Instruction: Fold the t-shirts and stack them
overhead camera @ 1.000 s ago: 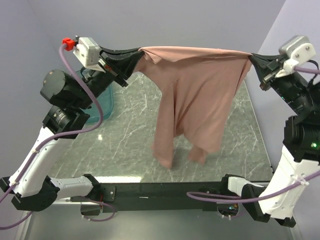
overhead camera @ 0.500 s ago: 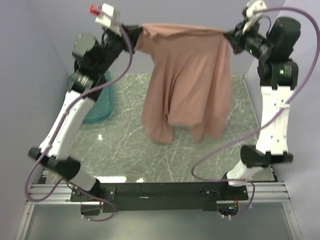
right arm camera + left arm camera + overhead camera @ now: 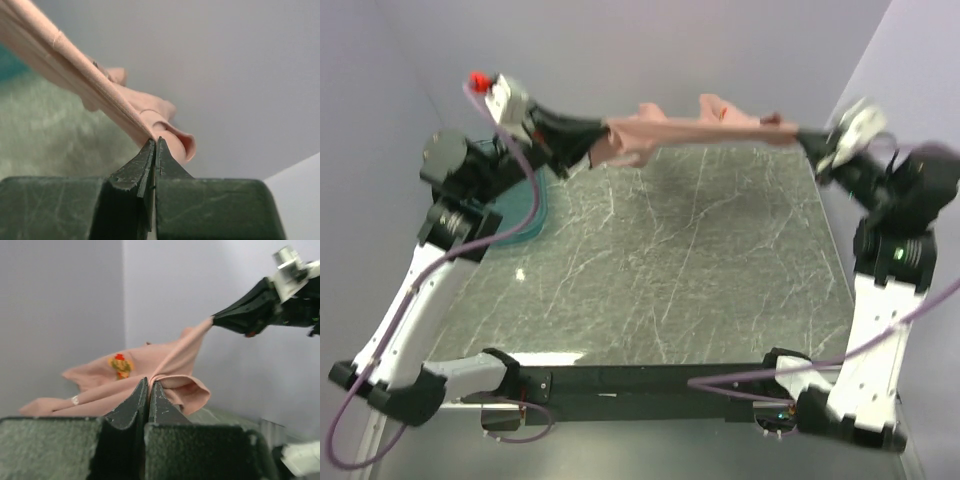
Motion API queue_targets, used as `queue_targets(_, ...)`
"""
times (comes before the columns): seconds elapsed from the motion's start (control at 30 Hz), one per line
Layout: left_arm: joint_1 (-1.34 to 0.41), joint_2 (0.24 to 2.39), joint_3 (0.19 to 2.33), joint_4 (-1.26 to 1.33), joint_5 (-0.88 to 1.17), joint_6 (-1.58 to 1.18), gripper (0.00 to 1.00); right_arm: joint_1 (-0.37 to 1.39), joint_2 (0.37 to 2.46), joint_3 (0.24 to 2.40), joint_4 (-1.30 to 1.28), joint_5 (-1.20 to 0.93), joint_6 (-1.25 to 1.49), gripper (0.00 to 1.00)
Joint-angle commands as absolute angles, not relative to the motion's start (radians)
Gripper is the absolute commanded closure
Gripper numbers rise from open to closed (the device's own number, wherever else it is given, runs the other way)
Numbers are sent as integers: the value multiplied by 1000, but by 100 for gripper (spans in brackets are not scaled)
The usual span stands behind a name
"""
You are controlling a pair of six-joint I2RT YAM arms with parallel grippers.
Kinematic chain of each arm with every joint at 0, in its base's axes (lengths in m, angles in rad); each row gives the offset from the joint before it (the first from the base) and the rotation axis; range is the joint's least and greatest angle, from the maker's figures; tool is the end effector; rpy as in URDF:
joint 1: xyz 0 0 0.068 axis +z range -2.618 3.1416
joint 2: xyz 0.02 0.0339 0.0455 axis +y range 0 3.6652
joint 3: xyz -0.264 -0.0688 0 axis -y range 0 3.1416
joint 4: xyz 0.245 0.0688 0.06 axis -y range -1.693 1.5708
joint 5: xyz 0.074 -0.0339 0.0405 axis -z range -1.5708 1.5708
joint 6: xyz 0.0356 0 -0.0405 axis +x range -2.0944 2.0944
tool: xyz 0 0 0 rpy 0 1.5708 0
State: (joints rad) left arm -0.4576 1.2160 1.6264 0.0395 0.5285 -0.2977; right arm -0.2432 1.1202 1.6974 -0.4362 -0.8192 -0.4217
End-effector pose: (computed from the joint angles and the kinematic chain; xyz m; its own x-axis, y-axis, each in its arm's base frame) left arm 0.1924 -0.1148 0.5594 0.1416 -0.3521 -0.9252 0.8686 0.4925 -0.0545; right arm 0.1760 -0.0169 0.5489 0.3445 -0.3734 -0.8613 -0.4347 0.7497 -0.4989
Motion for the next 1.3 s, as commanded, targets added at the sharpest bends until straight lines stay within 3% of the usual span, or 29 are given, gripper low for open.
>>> queue_targets(0.0, -487, 1045, 1379, 65, 575, -342, 99, -327, 1002, 1368, -622, -799, -854, 100)
queue_targets(0.07, -546, 1002, 1257, 23, 578, -357, 99, -330, 970, 1274, -876, -787, -1123, 100)
queue_targets(0.2, -791, 931, 943, -55, 525, -454, 99, -363, 968, 1058, -1115, -610, -1348, 100)
queue_targets(0.27, -866, 945, 859, -66, 577, -507, 85, -396, 969, 1017, -1199, -568, -1434, 82)
queue_targets(0.3, -938, 969, 807, -104, 590, -547, 76, -408, 969, 1011, -1224, -563, -1456, 58)
queue_targets(0.33, -972, 979, 795, -130, 604, -554, 65, -431, 973, 1015, -1247, -578, -1474, 52)
queue_targets(0.4, -1032, 976, 796, -199, 565, -542, 55, -440, 979, 1044, -1290, -604, -1494, 37)
queue_targets(0.53, -1034, 870, 839, -357, 344, -468, 27, -440, 1015, 1091, -1275, -692, -1459, 27)
queue_targets(0.6, -1016, 826, 847, -365, 115, -448, 17, -439, 1057, 1110, -1232, -715, -1373, 25)
queue_targets(0.63, -999, 822, 845, -361, 44, -451, 8, -434, 1077, 1117, -1197, -729, -1318, 25)
queue_targets(0.7, -897, 862, 836, -309, 14, -452, 7, -404, 1156, 1149, -1080, -747, -1093, 25)
queue_targets(0.83, -652, 1052, 847, -135, 167, -541, 17, -295, 1339, 1219, -983, -723, -749, 32)
queue_targets(0.9, -580, 1208, 906, -75, 175, -584, 15, -226, 1425, 1245, -924, -683, -580, 36)
queue_targets(0.97, -543, 1325, 1021, -90, 166, -604, 21, -196, 1466, 1259, -884, -673, -479, 38)
queue_targets(1.07, -502, 1575, 1162, -162, 147, -647, 30, -170, 1531, 1278, -858, -689, -419, 39)
queue_targets(1.27, -497, 1805, 1293, -276, 3, -689, 43, -164, 1516, 1220, -818, -703, -400, 39)
